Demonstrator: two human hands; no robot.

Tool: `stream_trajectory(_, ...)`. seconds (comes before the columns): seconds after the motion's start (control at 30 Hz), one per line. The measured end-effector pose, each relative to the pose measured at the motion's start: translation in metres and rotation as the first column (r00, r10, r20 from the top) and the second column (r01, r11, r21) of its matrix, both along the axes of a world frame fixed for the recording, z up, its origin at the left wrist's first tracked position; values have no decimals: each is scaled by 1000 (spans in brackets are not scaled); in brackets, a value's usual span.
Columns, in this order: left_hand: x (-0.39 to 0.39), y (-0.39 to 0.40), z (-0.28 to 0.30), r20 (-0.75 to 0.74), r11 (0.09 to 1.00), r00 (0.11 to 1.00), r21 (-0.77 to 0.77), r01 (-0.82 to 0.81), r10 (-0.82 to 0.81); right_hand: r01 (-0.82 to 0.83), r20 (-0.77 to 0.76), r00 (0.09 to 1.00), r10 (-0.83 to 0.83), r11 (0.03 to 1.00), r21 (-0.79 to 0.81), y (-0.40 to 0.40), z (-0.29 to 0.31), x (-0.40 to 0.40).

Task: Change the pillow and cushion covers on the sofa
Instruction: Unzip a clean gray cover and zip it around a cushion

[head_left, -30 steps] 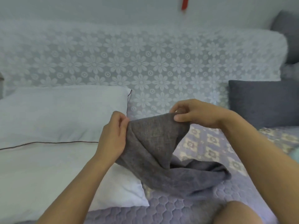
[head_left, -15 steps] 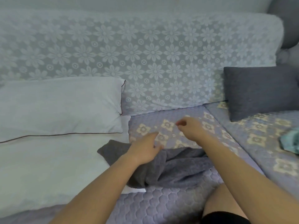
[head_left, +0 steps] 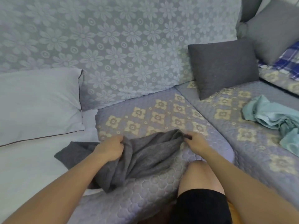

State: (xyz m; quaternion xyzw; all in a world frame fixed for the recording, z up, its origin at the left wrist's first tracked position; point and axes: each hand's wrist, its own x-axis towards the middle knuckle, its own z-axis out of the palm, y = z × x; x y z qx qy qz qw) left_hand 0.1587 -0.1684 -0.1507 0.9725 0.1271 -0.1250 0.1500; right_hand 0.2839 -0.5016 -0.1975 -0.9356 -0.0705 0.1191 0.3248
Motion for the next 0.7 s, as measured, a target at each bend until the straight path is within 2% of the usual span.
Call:
stream_trajectory(0.03, 5, 9, 14, 139, 997, 988, -3, -72, 71, -11, 43, 999, 10, 1000, 24, 7, 12, 3)
stream_trajectory(0.1, 18, 29, 59, 452, 977, 868, -53, -205, 206, -41, 111, 993, 32, 996, 76, 26, 51, 16)
stream_trajectory(0.17, 34, 52, 120, 678, 930, 638, -240, -278, 365, -26, 242, 970, -12, 988, 153, 42, 104, 35)
stream_trajectory(0.2, 43, 68, 152, 743, 881, 476, -370, -295, 471, 43, 335, 935, -117, 974, 222, 45, 131, 46)
stream_trajectory(0.23, 48, 85, 185, 758, 805, 284, -514, -295, 588, 158, 387, 877, -284, 932, 326, 39, 153, 58)
stream_trajectory(0.27, 50, 106, 214, 714, 704, 87, -650, -285, 695, 291, 376, 810, -450, 866, 407, 27, 170, 68)
stream_trajectory(0.3, 47, 129, 235, 635, 599, -55, -751, -278, 771, 410, 326, 762, -560, 806, 427, 11, 179, 76)
stream_trajectory(0.33, 42, 150, 248, 564, 515, -127, -809, -284, 816, 489, 273, 748, -605, 780, 391, -7, 181, 81)
stream_trajectory(0.37, 38, 169, 252, 519, 456, -137, -828, -327, 844, 523, 228, 765, -603, 787, 327, -20, 183, 85)
stream_trajectory(0.4, 36, 180, 248, 500, 427, -94, -811, -400, 861, 538, 195, 782, -591, 800, 267, -31, 181, 85)
stream_trajectory(0.47, 39, 183, 238, 475, 416, -25, -794, -443, 880, 560, 201, 769, -607, 791, 247, -35, 188, 85)
stream_trajectory(0.6, 58, 164, 220, 391, 410, 126, -851, -327, 912, 497, 413, 706, -576, 818, 291, -18, 209, 77)
stream_trajectory(0.67, 66, 153, 217, 419, 465, 208, -839, -282, 884, 386, 513, 677, -528, 848, 363, -3, 221, 71)
stream_trajectory(0.7, 67, 146, 221, 426, 479, 235, -838, -260, 874, 310, 535, 696, -480, 872, 379, 6, 230, 70)
